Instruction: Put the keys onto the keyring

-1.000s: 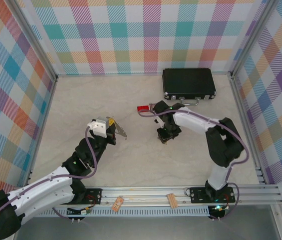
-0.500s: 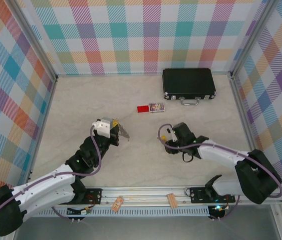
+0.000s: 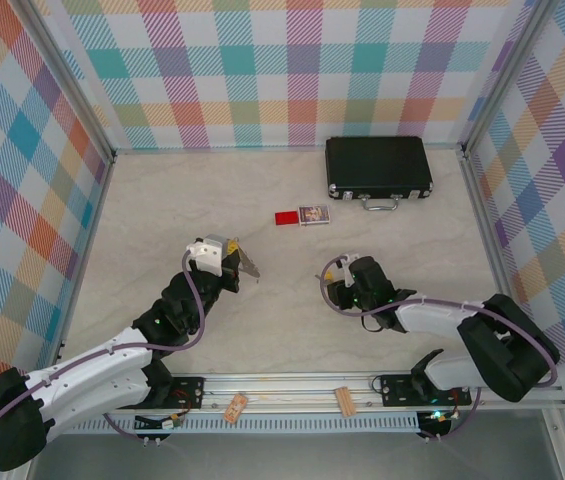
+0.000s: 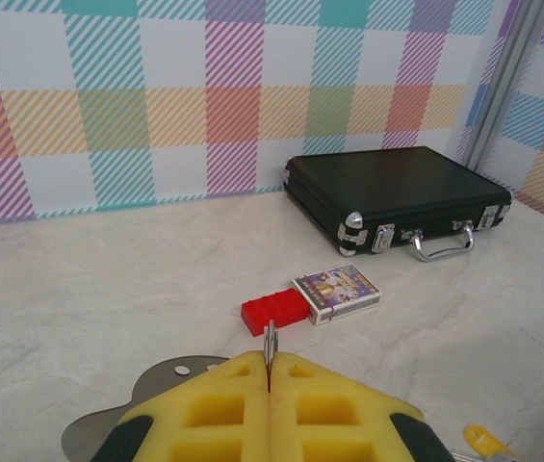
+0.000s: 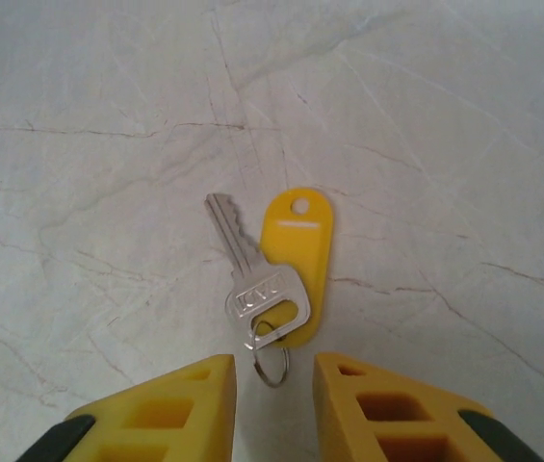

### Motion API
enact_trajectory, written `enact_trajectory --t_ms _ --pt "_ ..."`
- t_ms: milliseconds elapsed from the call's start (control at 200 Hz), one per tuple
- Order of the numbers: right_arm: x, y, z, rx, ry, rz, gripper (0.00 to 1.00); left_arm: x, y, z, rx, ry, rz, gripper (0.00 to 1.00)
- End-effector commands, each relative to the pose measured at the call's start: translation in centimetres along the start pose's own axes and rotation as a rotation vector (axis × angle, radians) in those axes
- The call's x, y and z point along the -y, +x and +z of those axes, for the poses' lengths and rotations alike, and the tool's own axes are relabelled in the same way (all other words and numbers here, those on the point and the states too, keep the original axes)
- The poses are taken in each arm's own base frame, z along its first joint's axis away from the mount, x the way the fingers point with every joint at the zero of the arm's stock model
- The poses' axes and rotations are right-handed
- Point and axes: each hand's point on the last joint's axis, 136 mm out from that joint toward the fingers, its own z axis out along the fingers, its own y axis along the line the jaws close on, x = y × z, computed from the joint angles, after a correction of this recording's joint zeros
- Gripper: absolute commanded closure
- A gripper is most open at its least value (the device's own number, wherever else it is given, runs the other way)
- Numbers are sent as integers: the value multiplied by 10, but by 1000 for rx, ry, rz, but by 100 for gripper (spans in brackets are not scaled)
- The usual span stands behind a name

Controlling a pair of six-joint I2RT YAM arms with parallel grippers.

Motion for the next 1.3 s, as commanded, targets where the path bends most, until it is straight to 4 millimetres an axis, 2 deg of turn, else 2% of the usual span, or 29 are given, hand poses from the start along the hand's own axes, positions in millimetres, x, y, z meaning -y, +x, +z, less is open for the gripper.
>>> enact_trajectory --t_ms 0,390,580,740,950,1295 --pt "-1 -10 2 52 4 -5 75 5 -13 -1 48 18 -26 100" --pt "1 -4 7 4 22 3 77 4 -15 -2 53 16 -26 100" --pt "1 -3 14 -22 29 -10 81 3 -15 -3 55 16 -27 100" --pt "1 -5 13 -17 34 -13 86 3 -16 -3 56 14 -23 100" --pt "1 -6 8 -30 45 2 100 2 -16 -3 56 9 -21 100" --pt "6 -11 -5 -271 158 -29 100 1 -16 -4 58 3 -20 100"
